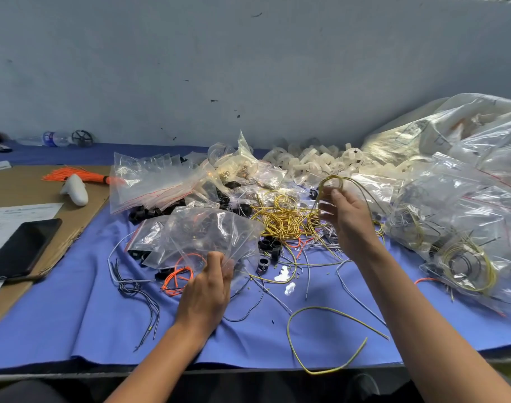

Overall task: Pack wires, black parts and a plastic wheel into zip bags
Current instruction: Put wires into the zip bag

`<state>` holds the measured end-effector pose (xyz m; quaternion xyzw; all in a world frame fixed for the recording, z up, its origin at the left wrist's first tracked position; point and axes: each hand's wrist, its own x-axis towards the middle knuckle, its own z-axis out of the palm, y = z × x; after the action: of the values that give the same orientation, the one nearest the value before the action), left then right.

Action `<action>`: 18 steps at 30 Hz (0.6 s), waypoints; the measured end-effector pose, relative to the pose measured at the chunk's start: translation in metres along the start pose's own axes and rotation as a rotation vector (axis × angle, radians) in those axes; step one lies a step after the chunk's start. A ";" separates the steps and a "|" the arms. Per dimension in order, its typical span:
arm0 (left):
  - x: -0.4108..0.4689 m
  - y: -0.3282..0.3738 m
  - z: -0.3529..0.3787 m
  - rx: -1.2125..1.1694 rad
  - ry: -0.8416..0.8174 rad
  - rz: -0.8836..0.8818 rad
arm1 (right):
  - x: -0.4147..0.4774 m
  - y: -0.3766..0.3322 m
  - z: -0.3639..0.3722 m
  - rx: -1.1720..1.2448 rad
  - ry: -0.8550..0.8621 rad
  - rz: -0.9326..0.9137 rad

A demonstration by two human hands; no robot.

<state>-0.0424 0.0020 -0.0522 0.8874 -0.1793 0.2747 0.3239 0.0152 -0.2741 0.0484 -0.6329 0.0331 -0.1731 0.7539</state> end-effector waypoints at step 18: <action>0.000 0.010 -0.010 0.016 0.019 0.047 | -0.118 0.064 0.102 -0.774 -0.371 -0.274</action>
<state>-0.0510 0.0016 -0.0417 0.8828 -0.1948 0.2921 0.3121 -0.0542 -0.1333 -0.0130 -0.8872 -0.1242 -0.1299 0.4249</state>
